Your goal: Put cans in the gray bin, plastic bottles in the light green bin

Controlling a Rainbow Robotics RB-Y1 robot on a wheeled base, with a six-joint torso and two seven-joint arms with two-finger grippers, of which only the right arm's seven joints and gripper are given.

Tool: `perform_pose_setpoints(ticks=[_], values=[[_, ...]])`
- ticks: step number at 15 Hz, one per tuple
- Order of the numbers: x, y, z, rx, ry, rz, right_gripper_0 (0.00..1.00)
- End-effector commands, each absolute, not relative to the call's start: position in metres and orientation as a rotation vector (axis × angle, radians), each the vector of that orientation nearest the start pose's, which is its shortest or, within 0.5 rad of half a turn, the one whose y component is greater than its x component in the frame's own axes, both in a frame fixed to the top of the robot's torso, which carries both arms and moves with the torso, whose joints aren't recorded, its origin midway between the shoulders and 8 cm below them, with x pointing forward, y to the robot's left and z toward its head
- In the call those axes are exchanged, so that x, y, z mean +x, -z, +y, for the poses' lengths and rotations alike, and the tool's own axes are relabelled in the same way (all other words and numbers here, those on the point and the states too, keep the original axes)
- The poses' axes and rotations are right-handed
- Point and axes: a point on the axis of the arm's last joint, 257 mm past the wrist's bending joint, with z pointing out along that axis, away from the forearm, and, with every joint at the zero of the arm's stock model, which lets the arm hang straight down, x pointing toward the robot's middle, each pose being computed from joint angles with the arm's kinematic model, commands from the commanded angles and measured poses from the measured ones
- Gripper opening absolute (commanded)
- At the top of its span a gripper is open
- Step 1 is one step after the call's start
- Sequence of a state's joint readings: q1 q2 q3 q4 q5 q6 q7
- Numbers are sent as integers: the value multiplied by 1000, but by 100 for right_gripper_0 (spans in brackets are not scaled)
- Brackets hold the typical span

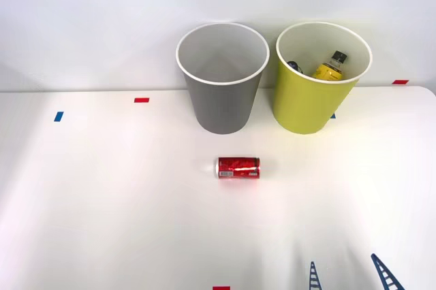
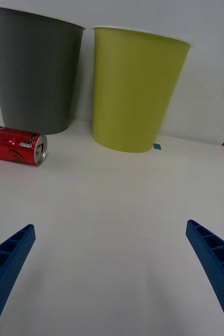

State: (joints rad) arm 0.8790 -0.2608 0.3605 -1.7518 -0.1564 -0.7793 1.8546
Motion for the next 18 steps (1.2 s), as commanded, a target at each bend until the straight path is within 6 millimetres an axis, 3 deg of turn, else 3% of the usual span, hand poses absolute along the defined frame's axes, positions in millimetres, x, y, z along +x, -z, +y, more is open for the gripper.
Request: perform_pose_setpoints(ticks=[1, 18], values=[[236, 292, -215, -175, 101, 1499, 100], [236, 292, -215, -175, 101, 1499, 100]])
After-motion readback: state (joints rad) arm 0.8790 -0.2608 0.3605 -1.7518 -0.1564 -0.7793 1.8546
